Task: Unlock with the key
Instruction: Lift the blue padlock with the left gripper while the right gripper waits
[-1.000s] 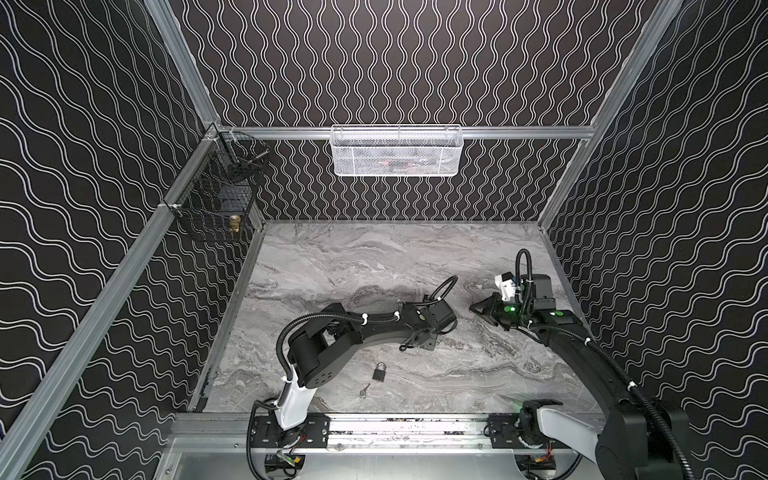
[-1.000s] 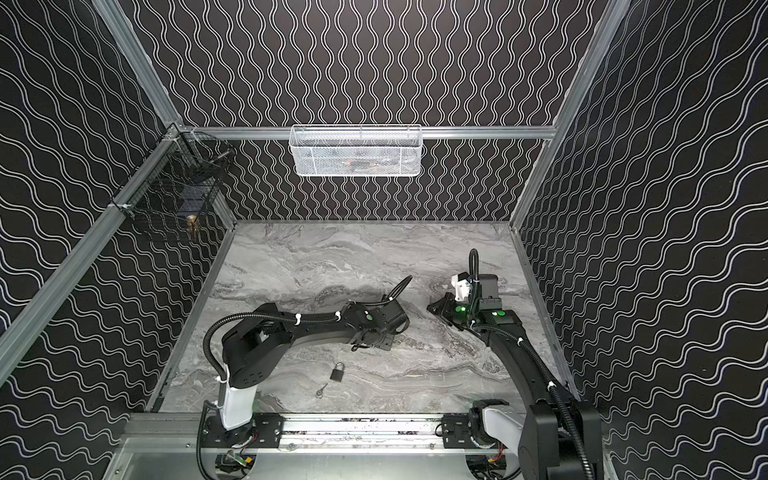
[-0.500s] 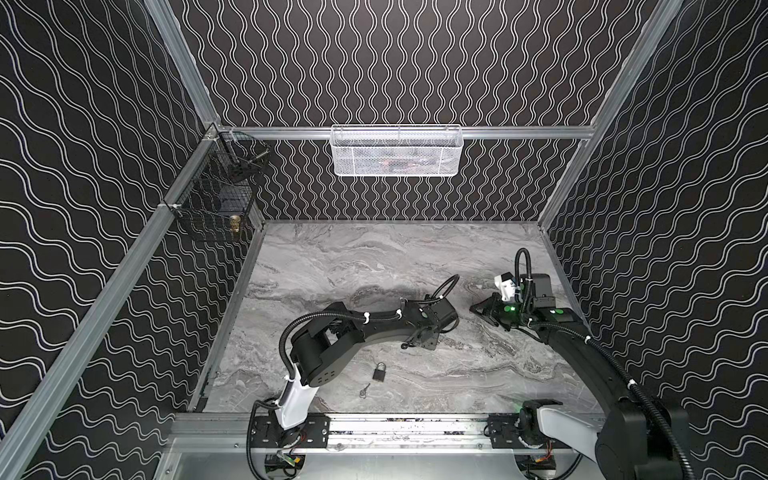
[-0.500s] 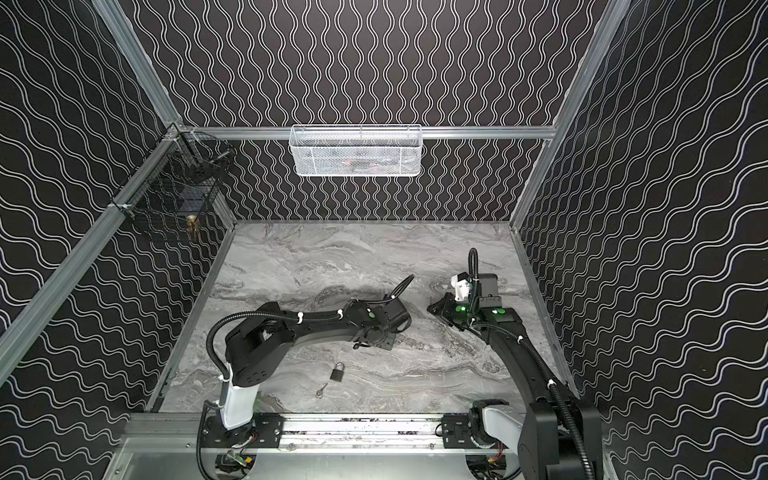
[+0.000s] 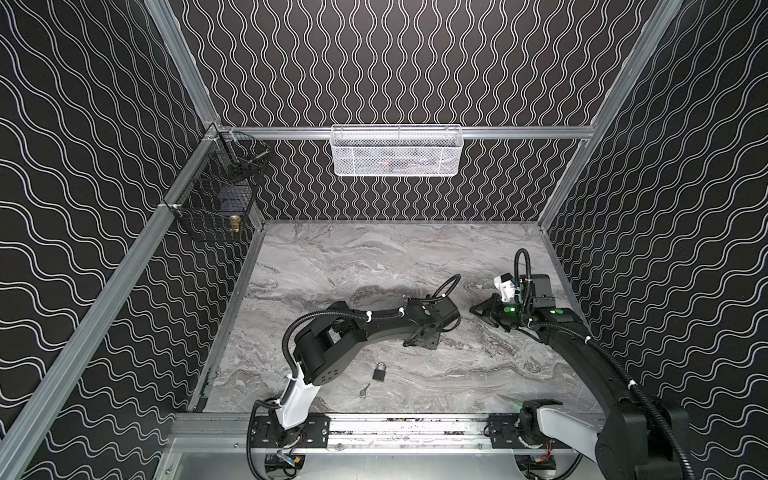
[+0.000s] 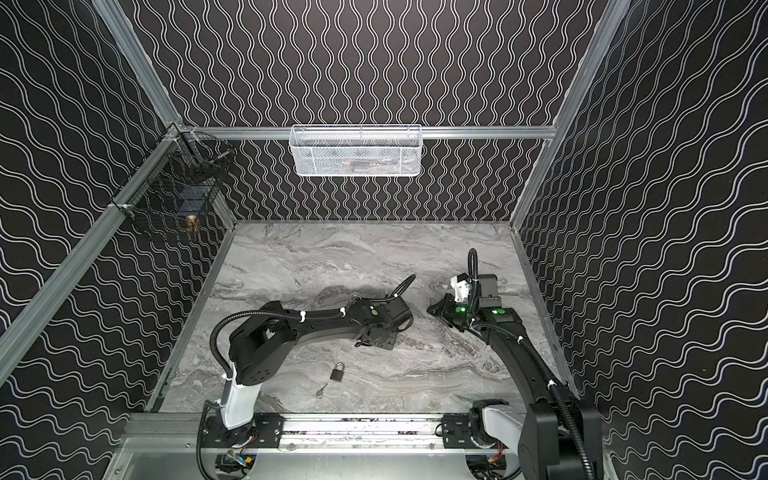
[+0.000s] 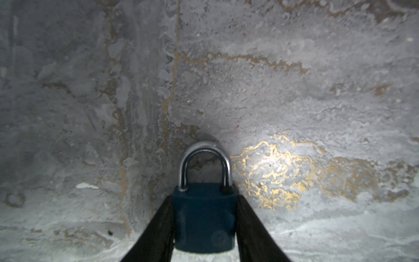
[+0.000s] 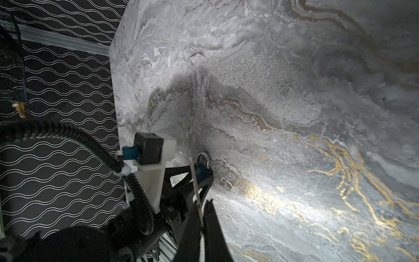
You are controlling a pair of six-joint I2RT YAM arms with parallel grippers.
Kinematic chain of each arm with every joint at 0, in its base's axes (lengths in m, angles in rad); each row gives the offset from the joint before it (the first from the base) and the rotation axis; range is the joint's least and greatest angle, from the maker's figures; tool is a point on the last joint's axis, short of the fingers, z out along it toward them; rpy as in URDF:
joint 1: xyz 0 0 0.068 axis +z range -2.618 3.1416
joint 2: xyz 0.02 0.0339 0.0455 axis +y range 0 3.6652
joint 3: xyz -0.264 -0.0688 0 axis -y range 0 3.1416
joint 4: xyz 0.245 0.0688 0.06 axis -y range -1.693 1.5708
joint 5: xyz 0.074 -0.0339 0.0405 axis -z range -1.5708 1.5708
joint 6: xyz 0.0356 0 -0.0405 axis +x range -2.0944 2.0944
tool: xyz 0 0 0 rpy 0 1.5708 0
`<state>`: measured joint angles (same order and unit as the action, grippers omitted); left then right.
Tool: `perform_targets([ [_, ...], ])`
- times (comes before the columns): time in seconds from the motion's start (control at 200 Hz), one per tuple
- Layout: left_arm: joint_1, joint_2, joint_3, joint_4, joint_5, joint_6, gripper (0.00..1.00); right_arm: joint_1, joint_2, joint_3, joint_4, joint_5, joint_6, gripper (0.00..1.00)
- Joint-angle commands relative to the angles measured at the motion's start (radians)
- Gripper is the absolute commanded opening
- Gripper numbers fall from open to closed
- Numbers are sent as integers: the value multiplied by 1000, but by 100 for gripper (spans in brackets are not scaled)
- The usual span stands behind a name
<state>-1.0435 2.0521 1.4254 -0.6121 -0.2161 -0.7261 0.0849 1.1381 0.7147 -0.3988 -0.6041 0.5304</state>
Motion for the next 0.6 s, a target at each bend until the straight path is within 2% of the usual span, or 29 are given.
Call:
perform_targets([
  [0.0,0,-8,-11,-62,23,-10,40,4,-12,-1,-6,-6,-13,0],
  [0.425,2,-108,-41,2,-11,-21,29,29,-44,17,-66,14,-33,0],
  [0.596,5,-199,-95,33,-79,-72,24,66,-65,16,-95,29,-25,0],
])
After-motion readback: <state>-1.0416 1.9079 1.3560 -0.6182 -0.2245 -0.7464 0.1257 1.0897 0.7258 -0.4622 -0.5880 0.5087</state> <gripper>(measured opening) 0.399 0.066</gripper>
